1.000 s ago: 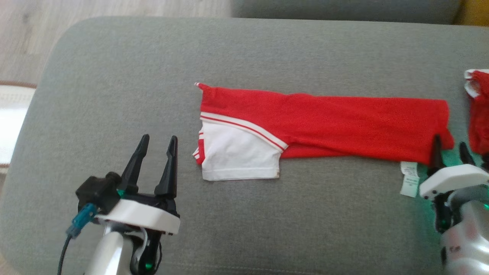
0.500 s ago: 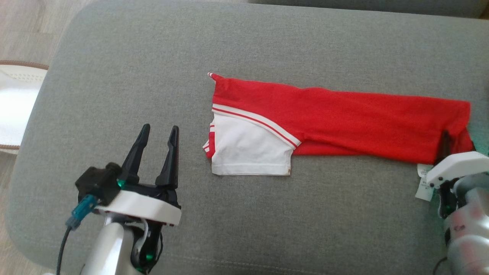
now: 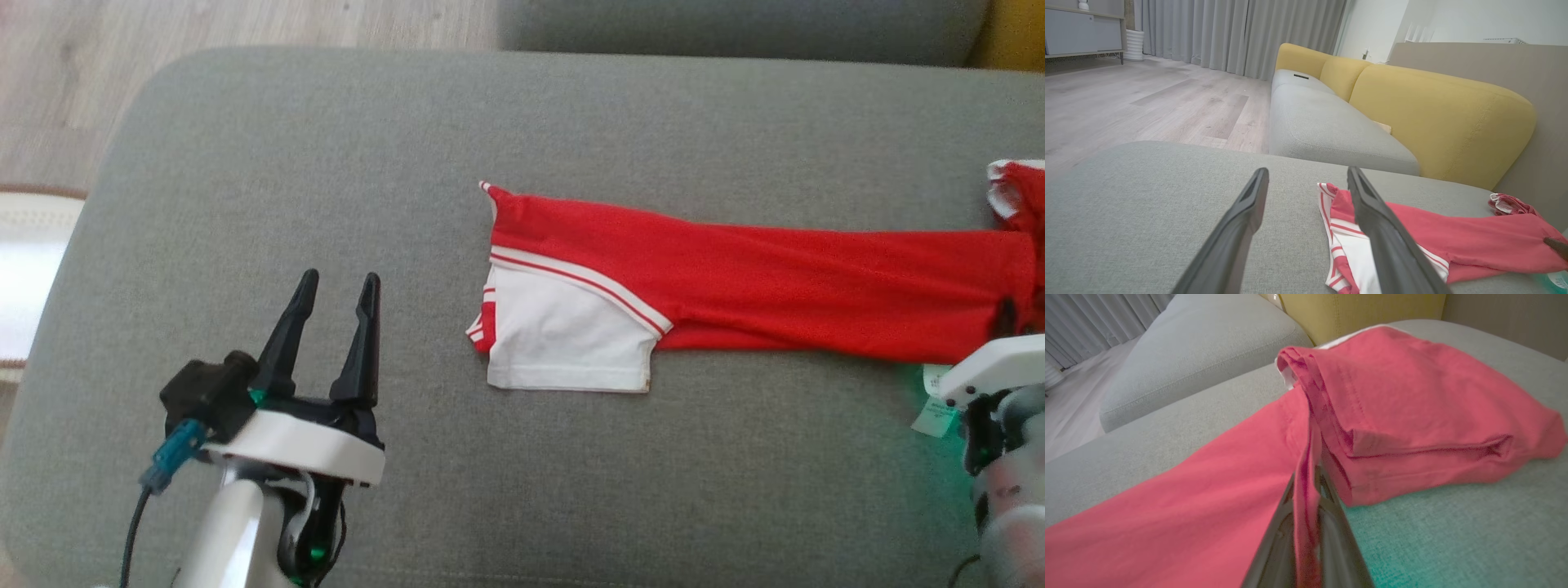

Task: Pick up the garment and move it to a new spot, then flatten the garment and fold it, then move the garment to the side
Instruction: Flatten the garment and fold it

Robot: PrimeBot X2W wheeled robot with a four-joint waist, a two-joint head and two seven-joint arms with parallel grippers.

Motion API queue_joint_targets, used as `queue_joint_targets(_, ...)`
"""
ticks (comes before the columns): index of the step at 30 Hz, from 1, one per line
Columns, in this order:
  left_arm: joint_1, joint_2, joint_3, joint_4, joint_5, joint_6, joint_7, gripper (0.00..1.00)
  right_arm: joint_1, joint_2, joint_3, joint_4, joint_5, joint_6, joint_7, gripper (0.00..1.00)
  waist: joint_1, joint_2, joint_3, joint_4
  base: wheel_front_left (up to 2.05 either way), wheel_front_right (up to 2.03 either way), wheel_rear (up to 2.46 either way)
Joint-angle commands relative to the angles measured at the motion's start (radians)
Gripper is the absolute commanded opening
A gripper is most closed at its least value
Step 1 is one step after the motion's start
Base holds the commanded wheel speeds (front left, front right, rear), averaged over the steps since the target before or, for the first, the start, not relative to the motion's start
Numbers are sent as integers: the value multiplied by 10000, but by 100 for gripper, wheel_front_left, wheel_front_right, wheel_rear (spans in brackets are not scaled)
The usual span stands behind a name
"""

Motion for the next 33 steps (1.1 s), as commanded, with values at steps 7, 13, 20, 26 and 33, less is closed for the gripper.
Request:
queue_joint_targets(7, -62, 38, 223, -219, -176, -61, -61, 100, -310, 608, 961, -855, 185, -9, -261, 0, 0, 0, -560, -124, 0, 0, 0)
queue_joint_targets(13, 171, 37, 168, -230, -190, -61, -61, 100, -420, 1474, 2505, -1565, 963, -9, -239, 0, 0, 0, -907, 96, 0, 0, 0)
queue_joint_targets(20, 195, 37, 49, -226, -184, -61, -61, 100, -205, 1688, 5535, -2673, 3852, -9, 384, 0, 0, 0, -1051, 727, 0, 0, 0)
queue_joint_targets(26, 71, 37, -194, -206, -268, -61, -61, 100, 262, 1692, 7989, -3623, 6098, -9, 534, 0, 0, 0, -952, 1449, 0, 0, 0)
queue_joint_targets(33, -3, 37, -422, -145, -351, -61, -61, 100, 173, 1693, 9464, -3366, 7397, -9, 278, 0, 0, 0, -819, 2315, 0, 0, 0)
